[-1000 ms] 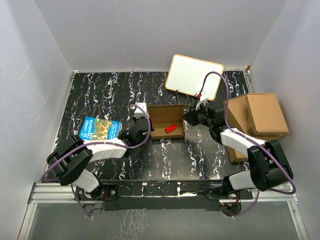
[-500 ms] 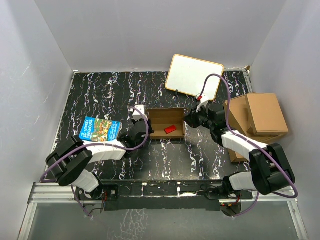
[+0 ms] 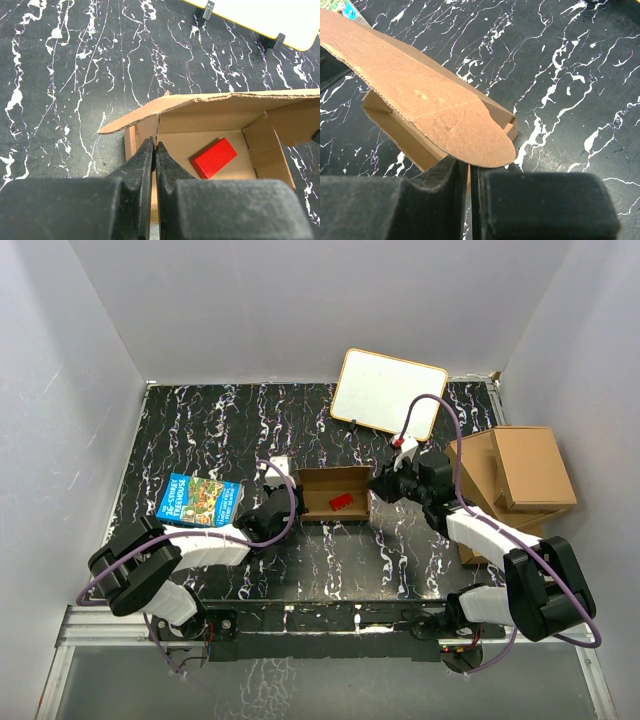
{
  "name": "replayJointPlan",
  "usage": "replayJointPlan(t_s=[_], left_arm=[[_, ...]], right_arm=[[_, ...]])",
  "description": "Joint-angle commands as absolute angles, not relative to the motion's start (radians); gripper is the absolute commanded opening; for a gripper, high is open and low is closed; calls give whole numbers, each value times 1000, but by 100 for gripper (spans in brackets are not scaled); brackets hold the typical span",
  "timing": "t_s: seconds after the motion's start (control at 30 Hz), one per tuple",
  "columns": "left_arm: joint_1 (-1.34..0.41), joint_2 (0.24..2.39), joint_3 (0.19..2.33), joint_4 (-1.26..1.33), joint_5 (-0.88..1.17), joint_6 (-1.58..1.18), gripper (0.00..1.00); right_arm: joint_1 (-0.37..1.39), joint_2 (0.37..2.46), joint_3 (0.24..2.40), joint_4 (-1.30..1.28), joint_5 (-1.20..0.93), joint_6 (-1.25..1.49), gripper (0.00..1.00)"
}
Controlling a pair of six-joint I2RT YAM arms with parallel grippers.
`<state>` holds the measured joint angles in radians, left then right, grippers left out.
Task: Fold the paper box
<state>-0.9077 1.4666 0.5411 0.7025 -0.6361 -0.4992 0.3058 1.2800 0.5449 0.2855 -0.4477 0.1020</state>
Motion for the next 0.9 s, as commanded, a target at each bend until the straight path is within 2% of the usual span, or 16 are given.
replayJointPlan(t_s=[0.0, 0.87], left_arm=[[-927, 1433, 522, 657, -606, -517, 0], [-941, 1412, 506, 632, -600, -525, 0]], right_arm=[[316, 1237, 536, 258, -484, 84, 10], [316, 1239, 511, 192, -540, 195, 11]])
